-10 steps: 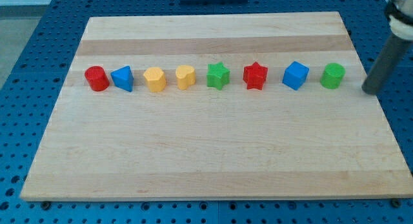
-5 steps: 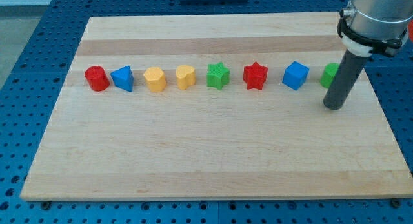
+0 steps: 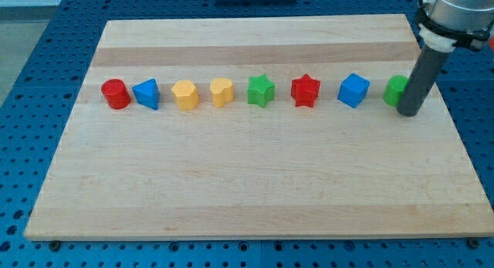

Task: Slide the green circle to the top right

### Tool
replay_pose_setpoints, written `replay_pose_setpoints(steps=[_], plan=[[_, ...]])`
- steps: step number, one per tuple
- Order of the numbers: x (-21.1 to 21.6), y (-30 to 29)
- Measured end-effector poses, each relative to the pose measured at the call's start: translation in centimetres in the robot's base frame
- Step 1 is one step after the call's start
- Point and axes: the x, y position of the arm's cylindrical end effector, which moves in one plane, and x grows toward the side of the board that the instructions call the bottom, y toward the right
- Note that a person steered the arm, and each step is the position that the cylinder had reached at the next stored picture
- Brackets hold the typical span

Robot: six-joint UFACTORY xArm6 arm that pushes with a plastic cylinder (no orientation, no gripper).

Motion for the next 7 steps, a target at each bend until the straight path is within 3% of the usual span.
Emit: replay_pose_setpoints(steps=[7], plan=[[-4.8,-0.8]])
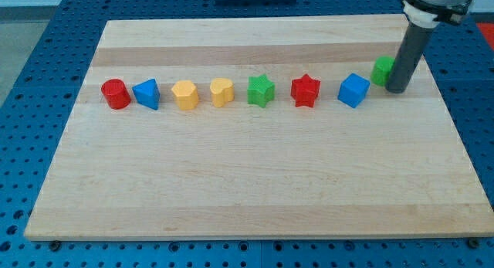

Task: Slide the green circle to the top right

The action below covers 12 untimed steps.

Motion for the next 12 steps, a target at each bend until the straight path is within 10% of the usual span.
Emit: replay_pose_setpoints(steps=[12], plan=[[-8.2,-2.1]])
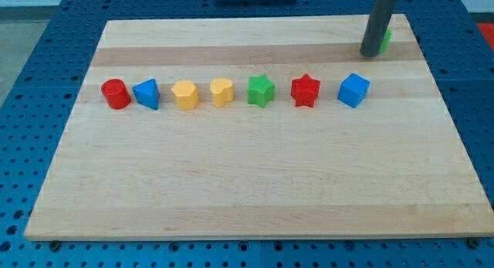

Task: Slide the green circle to the top right

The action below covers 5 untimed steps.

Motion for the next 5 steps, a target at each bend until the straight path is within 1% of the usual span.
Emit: replay_pose_setpoints(steps=[2,5], plan=[[0.6,2.8],[-2.6,1.0]])
